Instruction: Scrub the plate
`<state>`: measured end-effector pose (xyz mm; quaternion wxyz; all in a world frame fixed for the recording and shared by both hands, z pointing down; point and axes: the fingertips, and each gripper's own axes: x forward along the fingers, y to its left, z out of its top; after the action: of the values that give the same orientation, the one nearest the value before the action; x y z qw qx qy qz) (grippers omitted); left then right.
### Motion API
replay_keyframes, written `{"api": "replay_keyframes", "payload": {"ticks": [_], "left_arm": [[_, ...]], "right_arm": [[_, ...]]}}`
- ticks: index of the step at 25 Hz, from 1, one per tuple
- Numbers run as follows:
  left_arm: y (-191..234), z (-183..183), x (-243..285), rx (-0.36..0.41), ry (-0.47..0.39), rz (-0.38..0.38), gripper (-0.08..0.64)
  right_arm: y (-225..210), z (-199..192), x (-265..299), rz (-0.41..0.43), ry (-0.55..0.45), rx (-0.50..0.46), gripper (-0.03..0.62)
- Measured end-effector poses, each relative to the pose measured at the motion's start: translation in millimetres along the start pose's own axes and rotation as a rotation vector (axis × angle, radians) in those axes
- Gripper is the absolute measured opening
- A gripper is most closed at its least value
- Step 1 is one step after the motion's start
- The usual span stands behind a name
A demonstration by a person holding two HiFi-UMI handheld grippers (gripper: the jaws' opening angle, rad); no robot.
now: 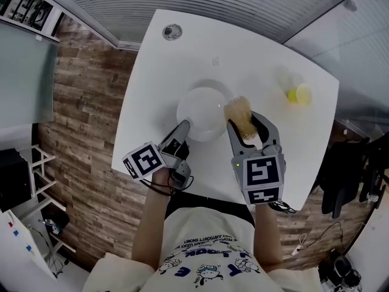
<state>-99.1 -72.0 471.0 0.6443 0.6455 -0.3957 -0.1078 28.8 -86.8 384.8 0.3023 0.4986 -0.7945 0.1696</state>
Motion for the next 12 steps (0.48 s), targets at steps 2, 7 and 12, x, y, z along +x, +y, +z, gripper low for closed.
{"api": "replay_keyframes", "payload": {"ticks": [2, 7, 12], "left_arm": [[3, -1, 2, -0.004, 0.008, 0.005, 0.037], [13, 2, 8, 0.000, 0.023, 0.027, 0.037], [18, 1, 14, -0.004, 0.028, 0.035, 0.037]], "right_arm": [[1, -2, 1, 0.000, 0.008, 0.003, 0.193], [-4, -10, 4, -0.004, 0.025, 0.023, 0.193], [-8, -15, 4, -0.011, 0.032, 0.039, 0.193]]}}
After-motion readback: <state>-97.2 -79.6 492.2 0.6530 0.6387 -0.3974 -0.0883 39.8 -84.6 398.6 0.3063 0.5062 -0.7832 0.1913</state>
